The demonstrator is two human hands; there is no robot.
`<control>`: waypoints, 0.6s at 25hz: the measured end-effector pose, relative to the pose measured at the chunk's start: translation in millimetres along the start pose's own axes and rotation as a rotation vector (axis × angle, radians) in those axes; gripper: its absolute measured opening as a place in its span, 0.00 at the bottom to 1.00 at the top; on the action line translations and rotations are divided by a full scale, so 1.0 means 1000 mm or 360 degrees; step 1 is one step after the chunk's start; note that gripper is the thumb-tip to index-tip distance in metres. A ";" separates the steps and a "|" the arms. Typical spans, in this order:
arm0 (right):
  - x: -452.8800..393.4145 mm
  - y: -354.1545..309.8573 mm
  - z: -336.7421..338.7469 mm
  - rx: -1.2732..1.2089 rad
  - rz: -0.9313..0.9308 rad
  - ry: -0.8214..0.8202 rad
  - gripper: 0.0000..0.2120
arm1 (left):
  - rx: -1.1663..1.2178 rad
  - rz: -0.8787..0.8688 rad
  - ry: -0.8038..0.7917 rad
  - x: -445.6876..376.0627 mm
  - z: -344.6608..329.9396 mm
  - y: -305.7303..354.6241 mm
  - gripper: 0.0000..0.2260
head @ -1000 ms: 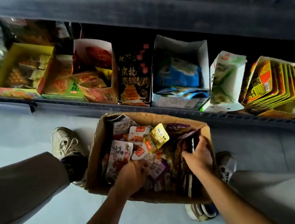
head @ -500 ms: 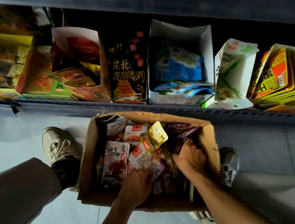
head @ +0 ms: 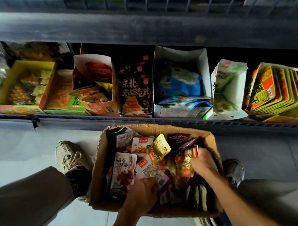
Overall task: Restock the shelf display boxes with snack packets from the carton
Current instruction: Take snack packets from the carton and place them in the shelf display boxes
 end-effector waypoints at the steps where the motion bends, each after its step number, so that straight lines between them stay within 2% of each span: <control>1: 0.007 0.000 0.006 -0.0070 0.0029 -0.0034 0.08 | 0.0030 0.0002 0.0023 -0.001 0.001 -0.001 0.32; 2: 0.013 0.001 0.012 -0.0199 0.0038 -0.0097 0.06 | 0.0082 0.0009 0.0038 -0.002 0.003 0.000 0.34; 5: 0.043 -0.006 0.037 -0.0690 0.0018 -0.0390 0.11 | 0.0273 -0.0013 0.0129 -0.005 0.015 0.011 0.33; 6: 0.053 -0.013 0.047 -0.0783 0.0068 -0.0461 0.11 | 0.0373 0.0016 0.0158 -0.006 0.022 0.016 0.29; 8: 0.069 -0.023 0.065 -0.0961 0.0172 -0.0580 0.13 | 0.0604 0.0116 0.0266 -0.007 0.039 0.026 0.11; 9: 0.078 -0.027 0.072 -0.1050 0.0202 -0.0637 0.15 | 0.0780 0.0213 0.0349 -0.007 0.049 0.030 0.06; 11: 0.095 -0.033 0.083 -0.1172 0.0270 -0.0749 0.18 | 0.1225 0.0464 0.0421 -0.006 0.064 0.046 0.08; 12: 0.103 -0.036 0.086 -0.1178 0.0312 -0.0793 0.23 | 0.1471 0.0516 0.0395 -0.007 0.070 0.061 0.12; 14: 0.119 -0.042 0.091 -0.1092 0.0441 -0.0816 0.30 | 0.1873 0.0403 0.0275 -0.012 0.084 0.100 0.18; 15: 0.127 -0.046 0.093 -0.1038 0.0515 -0.0800 0.28 | 0.1928 0.0299 0.0239 -0.013 0.094 0.115 0.17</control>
Point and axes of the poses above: each hand's wrist, its own x-axis away from the middle knuckle, its own z-axis out of the back of the hand, y = z × x, the point moved 10 cm from there along -x, towards the middle knuckle, and after that the axes turned 12 degrees about -z, right-handed, at the moved point
